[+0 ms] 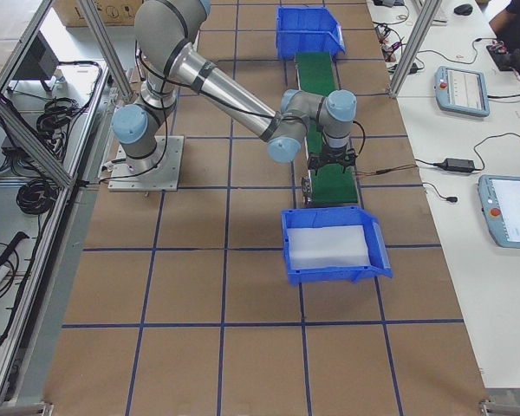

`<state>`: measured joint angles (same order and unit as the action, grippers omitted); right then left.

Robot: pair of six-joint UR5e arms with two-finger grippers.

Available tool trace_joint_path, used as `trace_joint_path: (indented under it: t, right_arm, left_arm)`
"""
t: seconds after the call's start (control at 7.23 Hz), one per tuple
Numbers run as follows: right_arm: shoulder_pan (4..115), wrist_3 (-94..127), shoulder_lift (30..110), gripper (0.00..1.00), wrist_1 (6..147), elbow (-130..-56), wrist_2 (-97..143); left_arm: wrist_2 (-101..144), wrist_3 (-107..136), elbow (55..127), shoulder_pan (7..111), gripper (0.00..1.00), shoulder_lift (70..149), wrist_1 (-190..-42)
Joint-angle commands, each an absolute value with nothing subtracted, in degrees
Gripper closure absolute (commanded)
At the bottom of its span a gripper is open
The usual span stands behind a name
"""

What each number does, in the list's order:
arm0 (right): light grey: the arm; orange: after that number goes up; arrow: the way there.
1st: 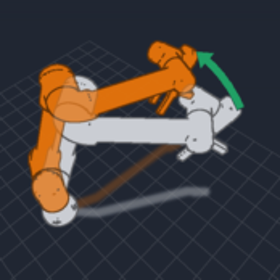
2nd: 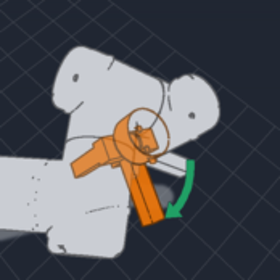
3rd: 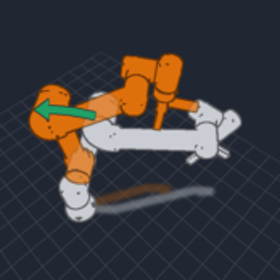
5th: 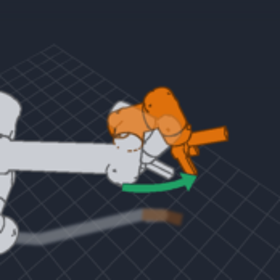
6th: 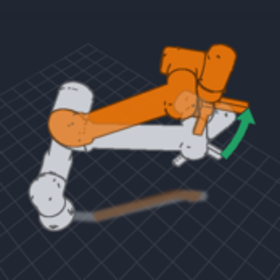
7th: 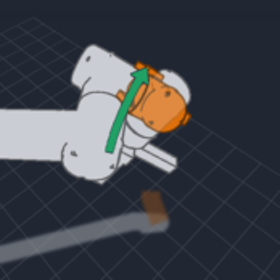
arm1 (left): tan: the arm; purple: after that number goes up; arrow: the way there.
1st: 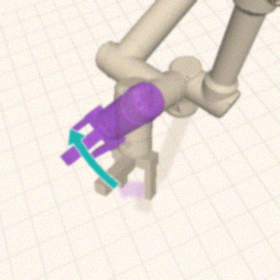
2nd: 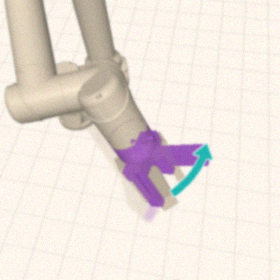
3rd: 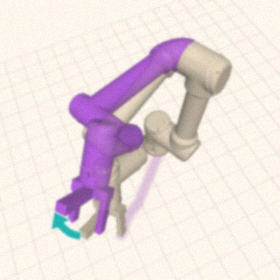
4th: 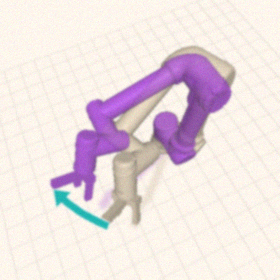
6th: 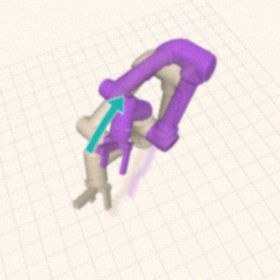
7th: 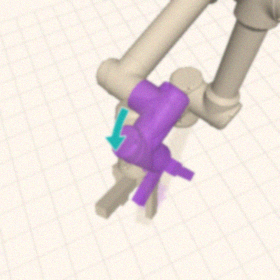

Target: Transport two buttons from left to right

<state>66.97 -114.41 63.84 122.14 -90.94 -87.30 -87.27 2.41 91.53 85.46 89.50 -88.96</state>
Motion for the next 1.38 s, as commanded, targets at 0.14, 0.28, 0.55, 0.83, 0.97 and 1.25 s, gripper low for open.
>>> trace_joint_path:
  t: [0.14, 0.28, 0.55, 0.83, 0.97, 1.25]
  right_arm:
    - [67.0, -114.3, 63.4, 0.03, 123.0, -90.4, -87.5]
    - [67.0, -114.4, 62.2, 0.03, 123.0, -89.3, -87.5]
    - [67.0, -114.5, 62.0, 0.03, 123.0, -88.8, -87.5]
    - [67.0, -114.9, 61.1, 0.03, 123.5, -87.1, -87.5]
    - [67.0, -114.9, 61.1, 0.03, 123.4, -87.2, -87.5]
    - [67.0, -114.8, 60.8, 0.03, 123.5, -87.1, -87.3]
  left_arm:
    - [-87.4, -7.1, 92.9, 86.4, 0.00, 91.7, -88.9]
    - [-87.5, -7.6, 92.8, 86.5, 0.00, 93.2, -89.1]
    - [-92.8, -7.6, 90.4, 86.7, 0.00, 92.8, -90.1]
    - [-93.4, -6.1, 89.6, 87.6, 0.00, 90.5, -93.2]
    - [-93.5, -4.2, 89.6, 87.7, 0.00, 90.5, -92.9]
    - [-91.7, 0.6, 89.5, 87.4, 0.00, 90.7, -92.8]
